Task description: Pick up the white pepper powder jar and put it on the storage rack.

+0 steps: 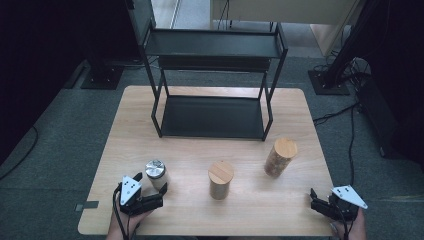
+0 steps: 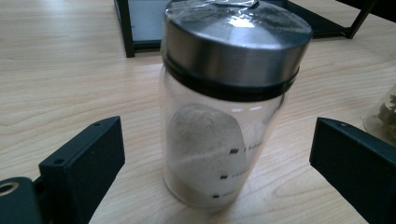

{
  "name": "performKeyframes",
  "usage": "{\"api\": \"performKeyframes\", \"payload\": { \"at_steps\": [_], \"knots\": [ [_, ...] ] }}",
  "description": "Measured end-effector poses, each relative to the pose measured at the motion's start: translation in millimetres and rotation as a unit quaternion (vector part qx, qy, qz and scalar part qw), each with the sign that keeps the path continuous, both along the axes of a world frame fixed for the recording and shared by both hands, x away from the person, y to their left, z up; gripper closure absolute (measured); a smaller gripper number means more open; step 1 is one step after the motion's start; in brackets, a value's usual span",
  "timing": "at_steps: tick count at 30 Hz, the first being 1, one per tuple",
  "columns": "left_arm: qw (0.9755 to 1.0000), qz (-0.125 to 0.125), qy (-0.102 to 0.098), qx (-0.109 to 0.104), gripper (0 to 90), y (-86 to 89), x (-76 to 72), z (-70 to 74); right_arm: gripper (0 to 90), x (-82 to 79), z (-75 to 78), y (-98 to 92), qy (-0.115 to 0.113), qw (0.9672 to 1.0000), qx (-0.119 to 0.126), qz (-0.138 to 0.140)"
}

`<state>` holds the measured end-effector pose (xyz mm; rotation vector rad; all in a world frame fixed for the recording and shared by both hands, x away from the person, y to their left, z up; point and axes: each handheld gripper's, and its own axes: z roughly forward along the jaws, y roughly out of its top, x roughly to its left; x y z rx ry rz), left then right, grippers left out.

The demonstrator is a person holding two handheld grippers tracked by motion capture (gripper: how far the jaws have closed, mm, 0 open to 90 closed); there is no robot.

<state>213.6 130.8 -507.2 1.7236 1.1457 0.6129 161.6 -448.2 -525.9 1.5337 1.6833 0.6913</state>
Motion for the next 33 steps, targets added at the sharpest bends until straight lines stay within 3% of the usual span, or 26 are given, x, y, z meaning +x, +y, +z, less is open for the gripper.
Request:
{"api": "performKeyframes", "payload": {
  "at_steps": [4, 8, 13, 16, 21, 33],
  "knots": [
    [1.0000, 0.006, 0.002, 0.008, 5.0, -8.2, 4.6, 1.5, 3.4, 0.0, 0.0, 0.3, 0.000, 1.0000, -0.001, 0.001],
    [0.9995, 0.029, 0.006, 0.011, 12.5, -13.2, 10.4, 1.9, 3.5, -0.4, 0.1, -0.1, -0.002, 1.0000, 0.001, 0.003],
    [0.9992, 0.034, 0.018, 0.011, 22.4, -14.9, 13.7, 1.1, 3.4, -0.5, 0.1, 0.1, -0.002, 1.0000, 0.001, 0.004],
    [0.9989, 0.038, 0.023, 0.013, 23.5, -14.8, 16.1, 1.1, 3.5, -0.6, 0.2, -0.1, -0.002, 1.0000, 0.002, 0.005],
    [0.9989, 0.036, 0.018, 0.024, 29.2, -18.9, 16.9, 1.1, 3.8, -0.7, 0.2, -0.2, -0.002, 1.0000, 0.002, 0.006],
    [0.9983, 0.043, 0.018, 0.035, 30.6, -24.1, 25.2, 2.2, 3.8, -0.9, 0.3, 0.0, -0.003, 1.0000, 0.002, 0.008]
  ]
}}
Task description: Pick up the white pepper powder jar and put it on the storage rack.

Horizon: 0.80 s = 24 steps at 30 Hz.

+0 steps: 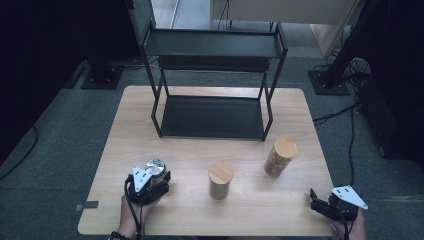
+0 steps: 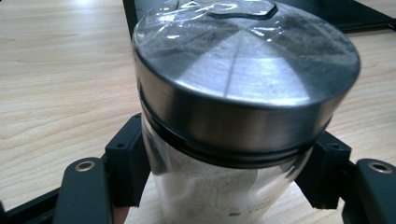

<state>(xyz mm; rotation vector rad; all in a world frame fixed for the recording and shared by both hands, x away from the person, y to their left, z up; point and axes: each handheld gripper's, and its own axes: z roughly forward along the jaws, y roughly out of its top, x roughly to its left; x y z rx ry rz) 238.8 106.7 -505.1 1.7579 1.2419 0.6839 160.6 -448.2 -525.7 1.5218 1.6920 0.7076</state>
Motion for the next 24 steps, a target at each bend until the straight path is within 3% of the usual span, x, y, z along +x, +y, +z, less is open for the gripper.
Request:
{"api": "performKeyframes", "payload": {
  "at_steps": [10, 17, 24],
  "knots": [
    [1.0000, -0.004, 0.003, -0.003, 31.0, -9.8, 14.5, 2.0, 3.8, 0.0, -0.1, 0.3, 0.000, 1.0000, 0.000, 0.000],
    [0.9999, -0.010, 0.005, 0.012, 31.1, -18.5, 26.5, 3.0, 3.8, -0.1, 0.0, 0.1, 0.000, 1.0000, 0.001, 0.001],
    [0.9999, -0.004, 0.010, 0.010, 31.1, -22.1, 38.2, 4.3, 3.8, 0.1, -0.1, 0.3, 0.000, 1.0000, 0.001, 0.002]
  ]
}}
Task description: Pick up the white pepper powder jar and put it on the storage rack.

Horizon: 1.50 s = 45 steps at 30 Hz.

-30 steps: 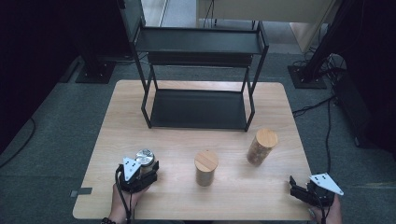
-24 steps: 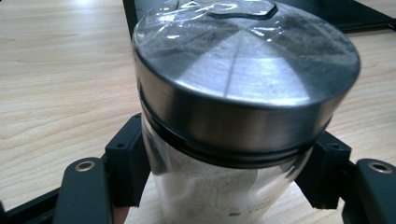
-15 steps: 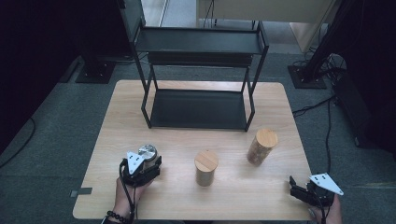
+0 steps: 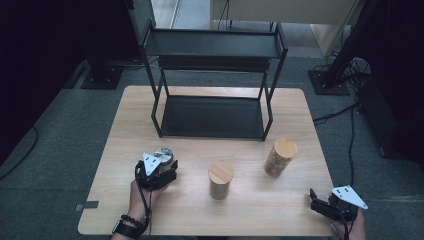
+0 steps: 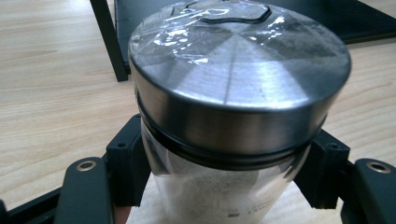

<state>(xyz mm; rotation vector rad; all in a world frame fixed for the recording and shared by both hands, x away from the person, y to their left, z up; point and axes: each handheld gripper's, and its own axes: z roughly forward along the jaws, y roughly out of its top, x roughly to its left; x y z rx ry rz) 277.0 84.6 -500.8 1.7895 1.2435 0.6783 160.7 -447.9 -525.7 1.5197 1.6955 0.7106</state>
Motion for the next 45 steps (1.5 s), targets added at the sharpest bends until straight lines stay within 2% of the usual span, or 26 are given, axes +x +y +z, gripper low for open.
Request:
{"api": "performKeyframes", "payload": {
  "at_steps": [7, 16, 33, 45],
  "knots": [
    [1.0000, -0.002, -0.001, 0.007, 31.1, -5.5, 9.0, 0.5, 3.8, 0.0, 0.0, -0.3, 0.000, 1.0000, 0.001, 0.000],
    [1.0000, -0.001, 0.002, 0.004, 31.1, -12.5, 21.8, 2.2, 3.8, 0.7, -0.1, -0.5, 0.003, 1.0000, 0.003, 0.002],
    [0.9999, -0.008, -0.006, 0.012, 31.1, -35.1, 53.7, 12.2, 3.8, 0.9, 0.0, -1.3, 0.005, 1.0000, 0.006, 0.005],
    [0.9998, -0.004, -0.007, 0.016, 31.1, -39.3, 74.2, 17.3, 3.8, 0.8, 0.1, -1.6, 0.005, 0.9999, 0.008, 0.009]
  ]
}}
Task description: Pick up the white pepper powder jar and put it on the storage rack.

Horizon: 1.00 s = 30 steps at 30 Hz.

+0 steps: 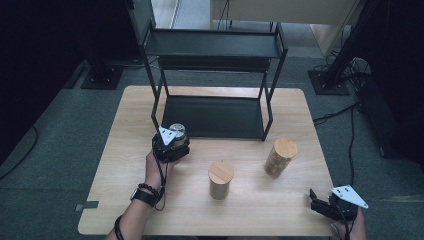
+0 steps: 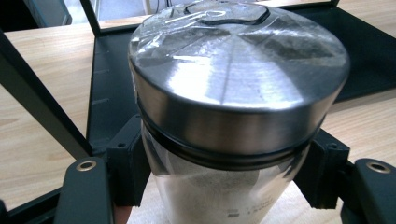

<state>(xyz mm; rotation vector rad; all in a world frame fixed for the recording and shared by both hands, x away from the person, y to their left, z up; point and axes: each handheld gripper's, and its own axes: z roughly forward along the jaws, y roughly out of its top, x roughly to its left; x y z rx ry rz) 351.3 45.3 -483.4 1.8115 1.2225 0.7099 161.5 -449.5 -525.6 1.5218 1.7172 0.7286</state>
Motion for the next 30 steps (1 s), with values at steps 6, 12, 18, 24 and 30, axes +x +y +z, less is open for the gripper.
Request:
{"api": "performKeyframes", "payload": {
  "at_steps": [6, 12, 18, 24, 30],
  "knots": [
    [1.0000, 0.006, -0.006, -0.001, 31.1, -1.2, 8.5, 3.8, 3.8, 0.4, -0.1, 0.3, 0.002, 1.0000, 0.000, 0.000],
    [0.9999, 0.009, -0.008, -0.001, 31.2, -5.2, 17.1, 7.6, 3.8, 0.6, -0.2, 0.5, 0.003, 1.0000, -0.001, -0.001],
    [0.9999, 0.012, -0.011, 0.003, 31.1, -11.0, 25.9, 9.5, 3.8, 0.5, -0.1, 0.3, 0.002, 1.0000, -0.001, -0.001],
    [0.9998, 0.015, -0.012, 0.007, 31.1, -15.4, 36.7, 10.7, 3.8, 0.4, -0.1, 0.1, 0.002, 1.0000, 0.001, 0.000],
    [0.9997, 0.021, -0.010, 0.008, 31.1, -18.0, 47.2, 10.5, 3.8, 0.3, 0.0, -0.2, 0.001, 1.0000, 0.001, 0.002]
  ]
}}
